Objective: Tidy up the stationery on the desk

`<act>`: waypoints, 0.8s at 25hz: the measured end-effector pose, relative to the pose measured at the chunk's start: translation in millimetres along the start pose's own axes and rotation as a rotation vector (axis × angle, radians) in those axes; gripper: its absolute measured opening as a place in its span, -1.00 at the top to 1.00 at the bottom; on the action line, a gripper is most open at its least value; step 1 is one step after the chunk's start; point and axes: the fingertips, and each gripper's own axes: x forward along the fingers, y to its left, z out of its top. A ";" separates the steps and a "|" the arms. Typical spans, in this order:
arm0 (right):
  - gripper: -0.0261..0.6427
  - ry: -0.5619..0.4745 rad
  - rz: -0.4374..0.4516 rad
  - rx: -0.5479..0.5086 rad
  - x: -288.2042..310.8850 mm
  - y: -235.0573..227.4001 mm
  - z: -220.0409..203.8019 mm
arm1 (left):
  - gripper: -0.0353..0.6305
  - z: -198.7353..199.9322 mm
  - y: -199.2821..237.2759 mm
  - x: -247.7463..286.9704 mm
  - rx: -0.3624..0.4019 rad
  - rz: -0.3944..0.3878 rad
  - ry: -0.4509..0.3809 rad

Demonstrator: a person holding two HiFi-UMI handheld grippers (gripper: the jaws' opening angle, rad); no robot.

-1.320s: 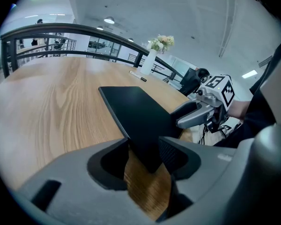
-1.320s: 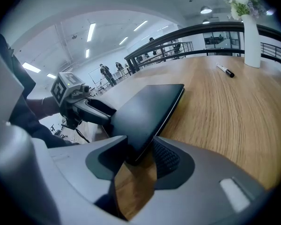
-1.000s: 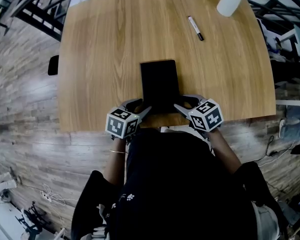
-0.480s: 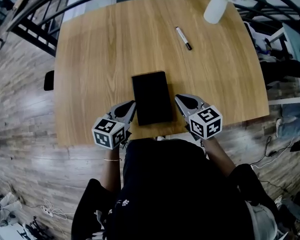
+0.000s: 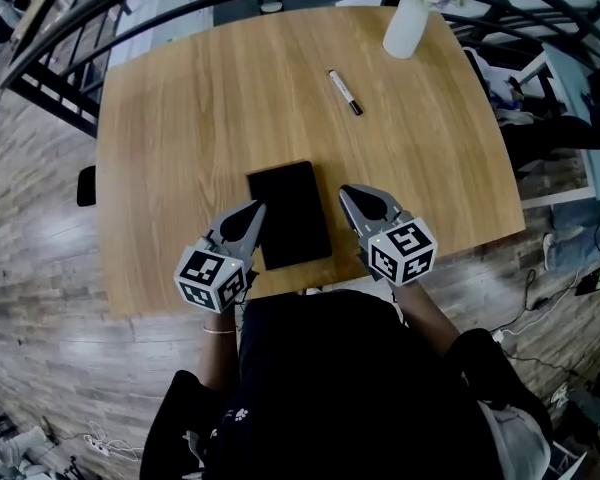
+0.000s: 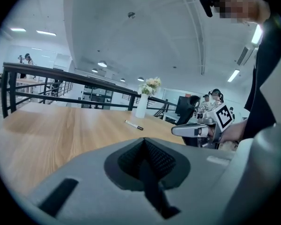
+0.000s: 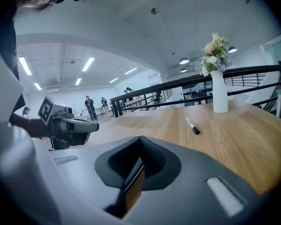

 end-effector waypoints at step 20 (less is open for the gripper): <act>0.85 0.002 -0.281 -0.079 82.5 -142.3 72.7 | 0.91 45.0 47.4 -15.0 0.014 0.080 -0.092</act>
